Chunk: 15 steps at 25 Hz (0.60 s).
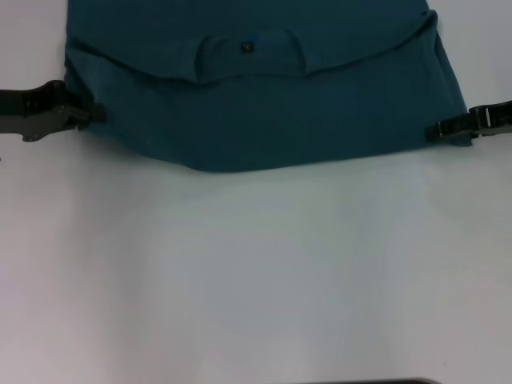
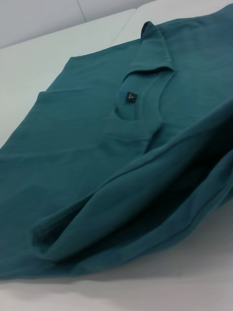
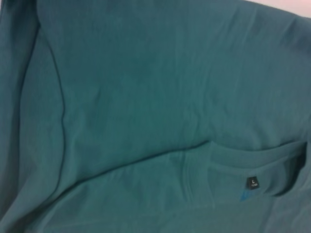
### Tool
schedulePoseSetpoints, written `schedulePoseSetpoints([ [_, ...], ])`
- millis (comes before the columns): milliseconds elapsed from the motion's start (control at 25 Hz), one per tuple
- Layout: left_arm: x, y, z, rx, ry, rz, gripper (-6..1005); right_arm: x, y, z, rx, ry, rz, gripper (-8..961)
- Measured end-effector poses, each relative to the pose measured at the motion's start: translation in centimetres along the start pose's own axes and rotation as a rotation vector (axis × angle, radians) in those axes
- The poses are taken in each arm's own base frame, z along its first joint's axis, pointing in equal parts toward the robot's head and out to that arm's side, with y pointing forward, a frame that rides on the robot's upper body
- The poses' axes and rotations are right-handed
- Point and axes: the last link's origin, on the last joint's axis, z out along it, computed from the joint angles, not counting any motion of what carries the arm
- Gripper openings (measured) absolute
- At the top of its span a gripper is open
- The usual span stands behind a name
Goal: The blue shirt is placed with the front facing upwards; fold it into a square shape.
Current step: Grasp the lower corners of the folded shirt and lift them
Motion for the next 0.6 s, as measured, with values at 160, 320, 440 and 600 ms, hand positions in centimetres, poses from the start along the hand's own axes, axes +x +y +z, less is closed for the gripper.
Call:
schedulePoseSetpoints([
  [160,0.01,0.02,0.01,0.0,0.0,0.001,5,-0.05,0.2,-0.31,-0.02,0.001,0.003,890],
  [320,0.03,0.12,0.07,-0.003,-0.002,0.002,5,-0.53,0.3,-0.82,-0.031,-0.013,0.002,890],
  [440,0.01,0.14,0.1,-0.004,-0.003,0.002,5,-0.7,0.43,-0.87,-0.04,-0.025,0.002,890],
  [600,0.02,0.15,0.1,-0.004,-0.003,0.002,5,-0.72,0.61,-0.69,-0.042,-0.024,-0.003,890],
])
